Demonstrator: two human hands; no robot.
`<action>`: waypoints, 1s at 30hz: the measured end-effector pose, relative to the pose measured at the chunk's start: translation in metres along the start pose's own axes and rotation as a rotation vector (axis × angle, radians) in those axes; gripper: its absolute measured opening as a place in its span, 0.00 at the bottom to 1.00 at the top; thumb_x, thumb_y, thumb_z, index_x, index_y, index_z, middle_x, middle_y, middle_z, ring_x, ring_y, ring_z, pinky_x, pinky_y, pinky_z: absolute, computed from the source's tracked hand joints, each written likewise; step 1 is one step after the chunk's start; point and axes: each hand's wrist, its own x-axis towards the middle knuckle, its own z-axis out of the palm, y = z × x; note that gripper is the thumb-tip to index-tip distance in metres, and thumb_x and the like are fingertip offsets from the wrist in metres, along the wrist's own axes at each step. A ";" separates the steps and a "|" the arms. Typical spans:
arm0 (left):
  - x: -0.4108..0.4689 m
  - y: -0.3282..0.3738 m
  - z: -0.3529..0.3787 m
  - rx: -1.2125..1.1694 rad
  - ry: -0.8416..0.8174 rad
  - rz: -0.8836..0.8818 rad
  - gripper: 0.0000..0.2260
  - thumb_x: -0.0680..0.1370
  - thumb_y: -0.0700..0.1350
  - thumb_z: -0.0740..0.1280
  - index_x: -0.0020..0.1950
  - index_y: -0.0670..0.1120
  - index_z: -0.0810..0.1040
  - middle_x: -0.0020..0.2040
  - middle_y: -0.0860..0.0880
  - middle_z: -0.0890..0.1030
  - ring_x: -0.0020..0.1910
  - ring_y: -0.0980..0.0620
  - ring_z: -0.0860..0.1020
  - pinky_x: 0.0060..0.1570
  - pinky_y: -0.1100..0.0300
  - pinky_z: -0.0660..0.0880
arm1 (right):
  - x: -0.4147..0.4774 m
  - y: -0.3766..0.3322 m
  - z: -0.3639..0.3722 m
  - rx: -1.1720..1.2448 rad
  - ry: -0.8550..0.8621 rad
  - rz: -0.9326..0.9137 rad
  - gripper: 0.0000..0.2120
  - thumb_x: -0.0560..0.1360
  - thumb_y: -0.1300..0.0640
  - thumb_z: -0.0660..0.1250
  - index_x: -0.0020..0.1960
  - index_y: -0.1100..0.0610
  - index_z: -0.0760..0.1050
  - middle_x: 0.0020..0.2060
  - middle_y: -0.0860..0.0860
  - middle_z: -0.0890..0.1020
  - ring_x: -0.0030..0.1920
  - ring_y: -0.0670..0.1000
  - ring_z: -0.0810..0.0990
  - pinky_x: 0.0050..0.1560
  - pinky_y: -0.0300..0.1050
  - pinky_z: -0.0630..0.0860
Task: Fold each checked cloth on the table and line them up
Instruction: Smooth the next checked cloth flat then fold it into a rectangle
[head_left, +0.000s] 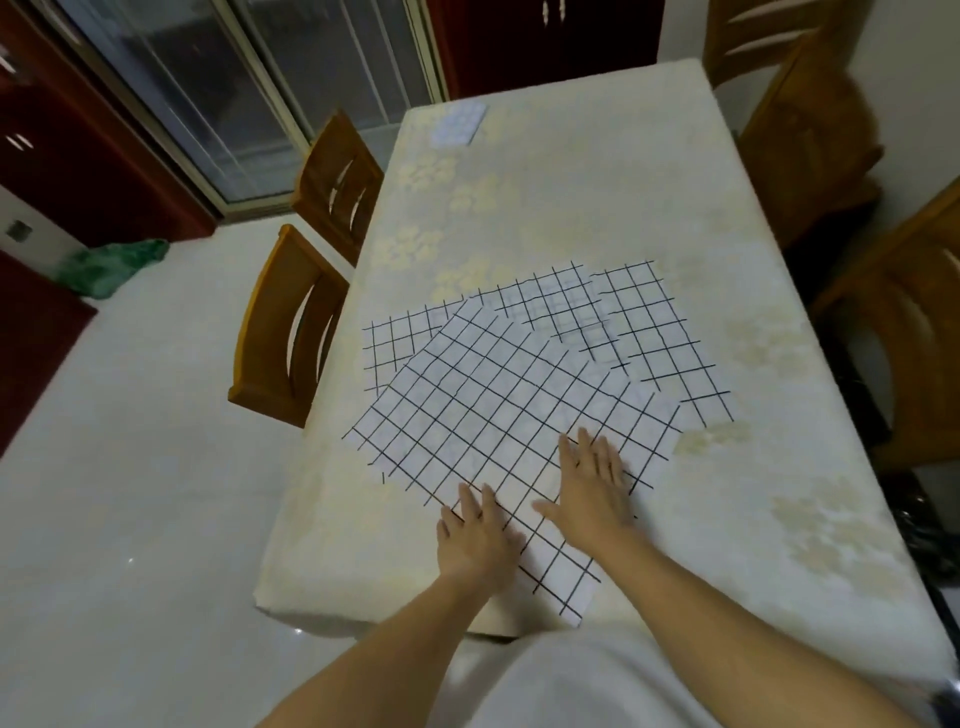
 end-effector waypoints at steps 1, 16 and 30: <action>-0.001 0.001 -0.001 0.007 -0.015 0.008 0.34 0.83 0.59 0.52 0.83 0.47 0.40 0.82 0.41 0.41 0.80 0.33 0.48 0.78 0.42 0.50 | -0.001 -0.001 0.005 -0.015 -0.047 0.033 0.52 0.74 0.28 0.58 0.80 0.57 0.35 0.79 0.60 0.37 0.78 0.63 0.36 0.77 0.59 0.36; 0.001 -0.024 -0.009 -0.047 0.008 0.118 0.33 0.84 0.55 0.56 0.83 0.50 0.41 0.82 0.48 0.35 0.81 0.41 0.40 0.79 0.43 0.44 | 0.038 0.064 -0.046 -0.319 -0.183 -0.111 0.61 0.61 0.34 0.77 0.81 0.46 0.42 0.80 0.50 0.41 0.79 0.62 0.38 0.76 0.64 0.37; -0.001 -0.027 0.005 -0.026 0.035 0.243 0.30 0.84 0.55 0.56 0.82 0.55 0.45 0.83 0.49 0.41 0.82 0.45 0.42 0.80 0.46 0.43 | 0.022 0.035 -0.011 -0.202 -0.230 -0.150 0.65 0.60 0.30 0.75 0.79 0.45 0.35 0.79 0.50 0.35 0.78 0.61 0.35 0.77 0.63 0.40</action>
